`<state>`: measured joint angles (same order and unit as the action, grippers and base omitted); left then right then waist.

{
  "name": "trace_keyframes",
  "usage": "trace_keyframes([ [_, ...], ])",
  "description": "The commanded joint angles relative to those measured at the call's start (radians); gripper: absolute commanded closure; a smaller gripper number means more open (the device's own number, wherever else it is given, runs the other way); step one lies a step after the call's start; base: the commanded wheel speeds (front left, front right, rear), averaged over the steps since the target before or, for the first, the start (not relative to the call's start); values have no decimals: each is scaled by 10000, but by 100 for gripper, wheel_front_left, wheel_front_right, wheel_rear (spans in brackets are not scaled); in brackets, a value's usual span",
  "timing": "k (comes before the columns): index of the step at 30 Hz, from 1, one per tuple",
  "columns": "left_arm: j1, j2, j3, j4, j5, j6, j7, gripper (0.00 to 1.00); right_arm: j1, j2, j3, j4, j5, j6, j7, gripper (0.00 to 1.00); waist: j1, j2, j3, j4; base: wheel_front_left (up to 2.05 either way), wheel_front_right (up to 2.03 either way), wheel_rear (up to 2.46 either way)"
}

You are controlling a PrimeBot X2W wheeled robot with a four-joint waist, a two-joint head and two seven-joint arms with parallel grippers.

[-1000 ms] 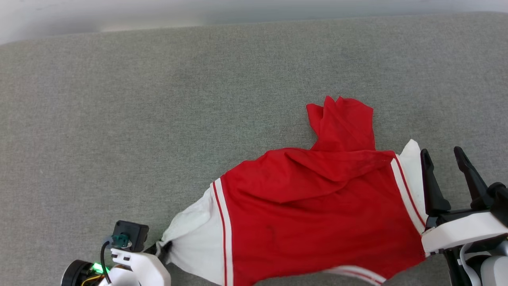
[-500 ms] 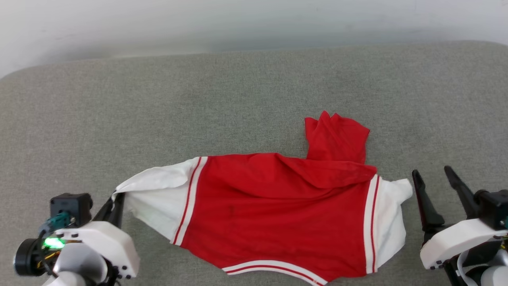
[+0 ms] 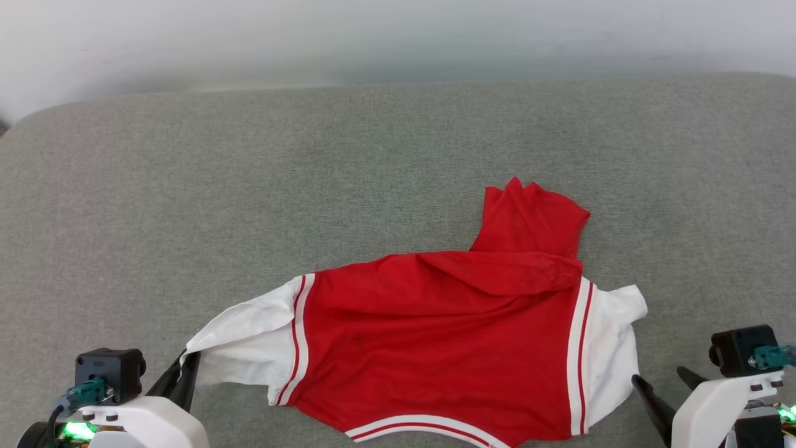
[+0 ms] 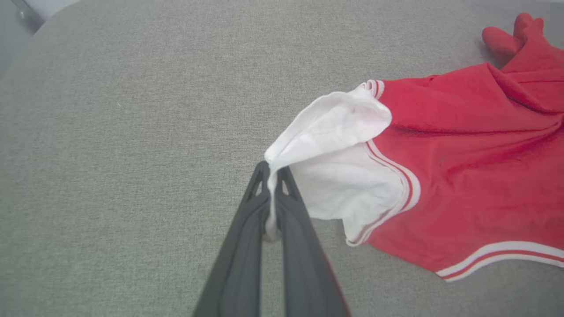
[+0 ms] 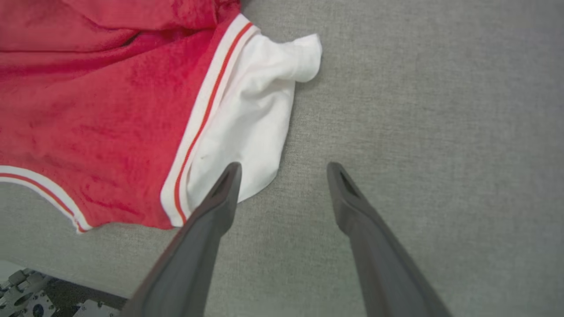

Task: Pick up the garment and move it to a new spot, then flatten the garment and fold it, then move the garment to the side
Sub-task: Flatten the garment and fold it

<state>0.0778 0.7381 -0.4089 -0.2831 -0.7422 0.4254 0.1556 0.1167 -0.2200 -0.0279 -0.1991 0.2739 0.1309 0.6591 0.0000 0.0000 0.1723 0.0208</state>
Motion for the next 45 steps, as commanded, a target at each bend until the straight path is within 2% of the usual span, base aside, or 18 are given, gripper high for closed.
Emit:
trace_keyframes([
  [1, 74, 68, -10, -179, 25, 62, 64, 100, 111, 175, -78, -374, 51, -4, 596, 0, 0, 0, 85, 131, 0, 0, 0],
  [4, -85, 94, -47, -384, 64, 8, 133, 100, 17, 289, -255, -621, -390, -4, 1252, 0, 0, 0, 192, 306, 0, 0, 0],
  [9, -306, 54, -148, -513, 97, -95, 163, 100, -260, 542, -341, -296, -811, -4, 1855, 0, 0, 0, 373, 602, 0, 0, 0],
  [12, -416, -18, -220, -535, 46, -186, 198, 100, -411, 657, -231, 49, -702, -4, 1902, 0, 0, 0, 494, 752, 0, 0, 0],
  [15, -512, -66, -284, -520, 50, -276, 190, 100, -540, 481, -150, 431, -891, -4, 1835, 0, 0, 0, 622, 879, 0, 0, 0],
  [18, -667, -71, -292, -426, 31, -367, 145, 100, -658, 761, -23, 1110, -917, -4, 1787, 0, 0, 0, 861, 1018, 0, 0, 0],
  [21, -723, -83, -308, -357, 8, -440, 152, 100, -604, 780, 282, 1580, -938, 12, 1816, 0, 0, 0, 941, 1058, 0, 0, 0],
  [22, -752, -93, -313, -333, 5, -449, 151, 100, -576, 777, 408, 1732, -922, 13, 1838, 22, 0, 0, 950, 1065, 0, 0, 0],
  [23, -769, -98, -318, -301, -6, -461, 155, 100, -535, 787, 518, 1840, -871, 16, 1814, 59, 0, 0, 949, 1068, 0, 0, 0],
  [24, -772, -97, -322, -263, -27, -479, 160, 100, -524, 781, 614, 1891, -799, 21, 1733, 83, 0, 0, 936, 1066, 0, 0, 0],
  [25, -761, -91, -321, -223, -38, -488, 162, 100, -540, 750, 649, 1914, -754, 21, 1630, 100, 0, 0, 907, 1051, 0, 0, 0],
  [31, -559, -3, -378, -80, -74, -535, 225, 100, -643, 393, 287, 1617, -539, -5, 1202, 100, 0, 0, 601, 875, 0, 0, 0],
  [36, -323, 222, -267, -195, -105, -472, 210, 100, -782, -111, -134, 779, -207, -5, 1074, 100, 0, 0, 83, 574, 0, 0, 0],
  [39, -142, 328, -177, -515, -312, -627, 187, 100, -958, -498, -421, 227, 77, -5, 1217, 100, 0, 0, -253, 371, 0, 0, 0],
  [43, 8, 796, 43, -1056, -464, -797, 323, 100, -1408, -952, -738, -498, 759, -5, 1649, 100, 0, 0, -620, 97, 0, 0, 0],
  [45, 1, 1058, 235, -1365, -529, -840, 385, 100, -1727, -1375, -893, -819, 930, -7, 1848, 100, 0, 0, -778, -17, 0, 0, 0],
])
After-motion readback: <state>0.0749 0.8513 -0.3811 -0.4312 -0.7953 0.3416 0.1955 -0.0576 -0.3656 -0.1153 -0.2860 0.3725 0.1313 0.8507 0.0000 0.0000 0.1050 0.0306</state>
